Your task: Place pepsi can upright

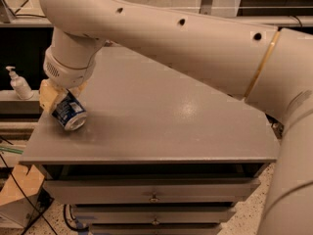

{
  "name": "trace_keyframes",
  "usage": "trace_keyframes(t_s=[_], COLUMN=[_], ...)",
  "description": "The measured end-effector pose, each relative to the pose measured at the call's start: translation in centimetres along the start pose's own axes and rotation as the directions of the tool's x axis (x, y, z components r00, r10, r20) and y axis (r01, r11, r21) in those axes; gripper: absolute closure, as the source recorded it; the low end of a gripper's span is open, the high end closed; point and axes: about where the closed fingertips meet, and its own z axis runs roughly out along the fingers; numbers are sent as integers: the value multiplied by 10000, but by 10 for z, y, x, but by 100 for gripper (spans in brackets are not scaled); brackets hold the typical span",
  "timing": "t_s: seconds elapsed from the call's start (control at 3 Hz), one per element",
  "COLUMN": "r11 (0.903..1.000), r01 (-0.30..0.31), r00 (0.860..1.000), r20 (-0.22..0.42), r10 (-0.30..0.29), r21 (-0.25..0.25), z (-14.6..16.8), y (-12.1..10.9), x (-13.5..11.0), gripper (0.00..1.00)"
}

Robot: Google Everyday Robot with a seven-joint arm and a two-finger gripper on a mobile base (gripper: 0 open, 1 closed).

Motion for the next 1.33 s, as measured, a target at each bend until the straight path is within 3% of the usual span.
trace_keyframes(t_s=[0.33, 0.67, 1.0, 1.33], r11=[9978, 9892, 9658, 9396], r01=[454, 679, 998, 1974], r00=[9945, 9542, 8697, 7768], r20=[968, 2979, 4925, 6292], r10=[-405, -265, 321, 240], r21=[-487, -1297, -2393, -2795], z=[-10, -31, -62, -99], y=[2, -8, -19, -39], x=[-1, -16, -35, -36], gripper=[100, 100, 100, 100])
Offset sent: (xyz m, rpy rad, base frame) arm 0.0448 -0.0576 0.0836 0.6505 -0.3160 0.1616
